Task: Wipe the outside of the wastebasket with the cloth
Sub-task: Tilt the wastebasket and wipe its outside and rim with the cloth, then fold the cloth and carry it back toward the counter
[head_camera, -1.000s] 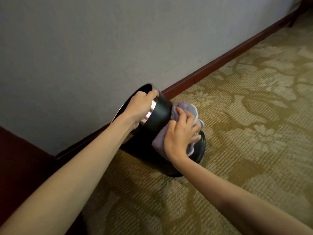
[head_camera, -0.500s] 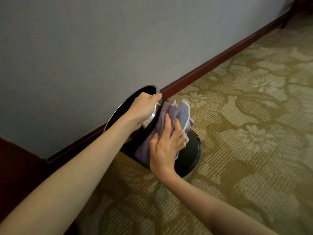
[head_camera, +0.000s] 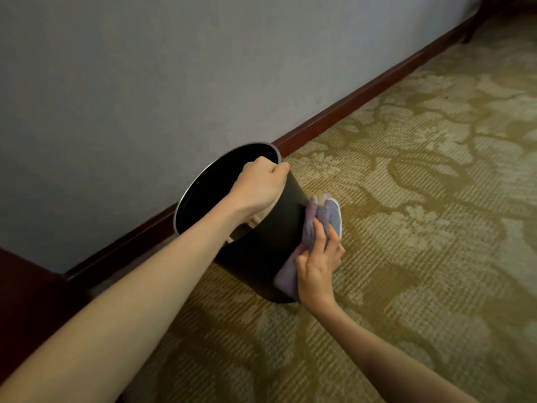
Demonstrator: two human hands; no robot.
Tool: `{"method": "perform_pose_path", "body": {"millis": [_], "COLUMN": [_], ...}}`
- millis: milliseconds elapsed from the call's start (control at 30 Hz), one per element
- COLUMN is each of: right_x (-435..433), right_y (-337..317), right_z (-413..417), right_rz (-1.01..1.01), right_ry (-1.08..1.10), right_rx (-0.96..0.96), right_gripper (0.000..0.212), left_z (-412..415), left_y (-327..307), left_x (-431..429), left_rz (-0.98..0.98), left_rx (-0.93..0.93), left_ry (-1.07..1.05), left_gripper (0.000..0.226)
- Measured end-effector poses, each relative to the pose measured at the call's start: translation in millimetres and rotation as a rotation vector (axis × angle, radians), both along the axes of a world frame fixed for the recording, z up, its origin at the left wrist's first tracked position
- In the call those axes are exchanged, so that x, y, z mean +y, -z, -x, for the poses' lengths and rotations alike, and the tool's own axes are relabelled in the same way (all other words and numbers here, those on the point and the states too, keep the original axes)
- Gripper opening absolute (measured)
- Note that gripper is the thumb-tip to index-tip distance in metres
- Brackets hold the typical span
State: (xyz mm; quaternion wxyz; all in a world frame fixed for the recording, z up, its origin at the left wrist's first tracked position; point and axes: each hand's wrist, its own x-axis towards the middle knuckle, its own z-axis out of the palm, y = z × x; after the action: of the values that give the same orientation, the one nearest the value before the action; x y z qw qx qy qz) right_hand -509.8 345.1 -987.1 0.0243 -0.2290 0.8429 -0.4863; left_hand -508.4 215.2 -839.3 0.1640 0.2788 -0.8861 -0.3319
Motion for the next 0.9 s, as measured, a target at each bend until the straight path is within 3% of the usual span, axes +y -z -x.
{"method": "perform_pose_path", "body": {"millis": [333, 500, 633, 767, 900], "right_x": [45, 73, 97, 110, 108], "right_y": [34, 27, 7, -15, -43], "right_z": [39, 62, 88, 112, 128], "right_rz": [-0.107, -0.121, -0.083, -0.041, 0.012], "right_ry": [0.006, -0.016, -0.025, 0.025, 0.058], "right_rx": [-0.228, -0.225, -0.200, -0.194, -0.192], "right_gripper": [0.055, 0.051, 0.049, 0.047, 0.047], "left_z": [32, 45, 49, 37, 22], "left_y": [20, 43, 50, 51, 45], "left_x": [58, 85, 90, 94, 96], "left_rz": [0.066, 0.187, 0.252, 0.170, 0.281], "left_rx": [-0.183, -0.264, -0.295, -0.252, -0.067], "left_ry": [0.062, 0.086, 0.051, 0.040, 0.035], "left_gripper": [0.047, 0.040, 0.048, 0.044, 0.038]}}
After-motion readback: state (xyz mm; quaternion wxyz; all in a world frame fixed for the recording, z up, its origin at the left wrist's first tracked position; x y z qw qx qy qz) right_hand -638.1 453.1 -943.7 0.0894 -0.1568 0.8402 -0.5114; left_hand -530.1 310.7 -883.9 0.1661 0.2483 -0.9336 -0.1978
